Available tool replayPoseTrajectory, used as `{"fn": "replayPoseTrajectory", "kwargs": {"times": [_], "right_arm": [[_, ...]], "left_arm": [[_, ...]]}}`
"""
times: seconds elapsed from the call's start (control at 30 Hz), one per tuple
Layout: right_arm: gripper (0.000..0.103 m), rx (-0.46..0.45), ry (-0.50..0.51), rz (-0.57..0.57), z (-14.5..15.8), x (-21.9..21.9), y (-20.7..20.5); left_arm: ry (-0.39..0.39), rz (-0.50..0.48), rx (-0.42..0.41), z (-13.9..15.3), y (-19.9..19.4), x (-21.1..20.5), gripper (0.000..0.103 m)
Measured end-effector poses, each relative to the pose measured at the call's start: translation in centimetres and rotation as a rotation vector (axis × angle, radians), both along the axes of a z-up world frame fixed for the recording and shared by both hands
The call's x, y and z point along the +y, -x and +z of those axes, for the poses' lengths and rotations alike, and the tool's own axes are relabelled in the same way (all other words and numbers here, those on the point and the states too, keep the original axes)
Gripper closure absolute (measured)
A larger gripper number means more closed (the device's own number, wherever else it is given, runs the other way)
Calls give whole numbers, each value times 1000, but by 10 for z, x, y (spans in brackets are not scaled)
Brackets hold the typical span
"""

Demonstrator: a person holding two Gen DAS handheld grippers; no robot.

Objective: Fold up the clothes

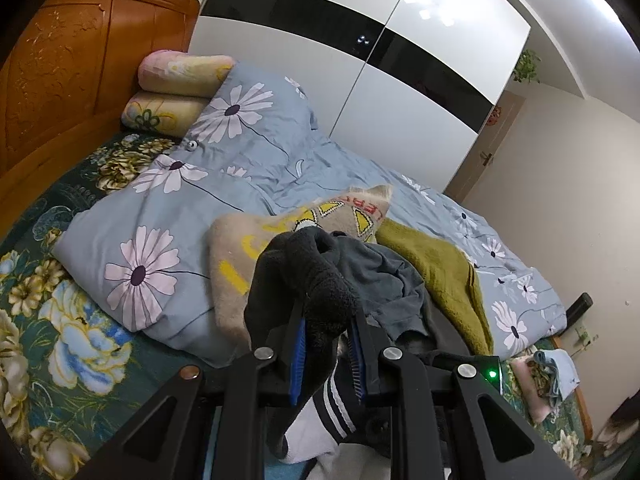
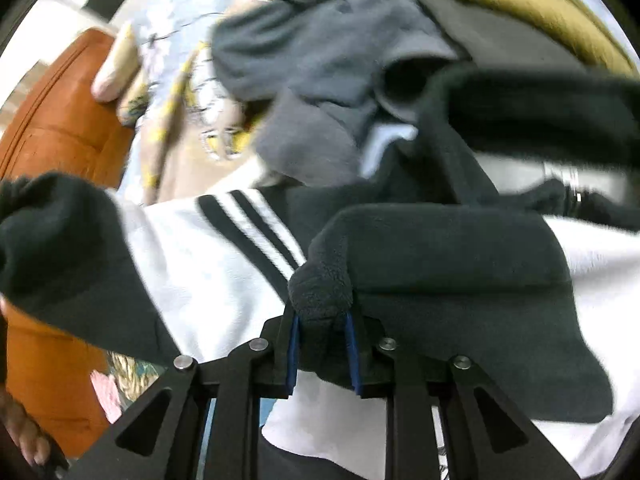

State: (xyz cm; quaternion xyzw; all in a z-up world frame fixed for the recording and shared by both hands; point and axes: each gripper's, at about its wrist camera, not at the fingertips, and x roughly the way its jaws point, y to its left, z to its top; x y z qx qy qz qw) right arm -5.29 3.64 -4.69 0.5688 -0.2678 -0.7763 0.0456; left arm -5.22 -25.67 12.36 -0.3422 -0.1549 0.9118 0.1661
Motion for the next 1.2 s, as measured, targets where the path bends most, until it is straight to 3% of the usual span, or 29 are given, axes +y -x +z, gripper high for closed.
{"fn": "replayPoseTrajectory", "kwargs": {"times": [0.07,0.13,0.17,0.33,0.63,0.93,1.13,1.17,1.2], "right_arm": [[77,10,-8,19,1,2,-3],[57,27,-21,57,5,2,-7],[53,31,-16,81,6,3,-10],[52,125,19,130,26,26,-48],[52,163,91,-347,30,206,-157],[52,139,195,-620,4,258,-220],[52,169,244,-649,8,261,-221],[52,168,247,-645,7,260,-219],[52,166,248,-638,6,259,-217]], "left_arm": [[3,-7,-7,-1,1,4,82],[2,-14,-13,-2,0,10,82],[0,-21,-12,-2,0,13,82],[-11,-115,10,2,-16,54,82],[-39,-464,44,7,-70,190,82],[98,-646,-172,-77,-96,302,81],[197,-759,-326,-137,-112,376,77],[203,-765,-355,-144,-114,380,71],[202,-762,-386,-150,-114,378,59]]}}
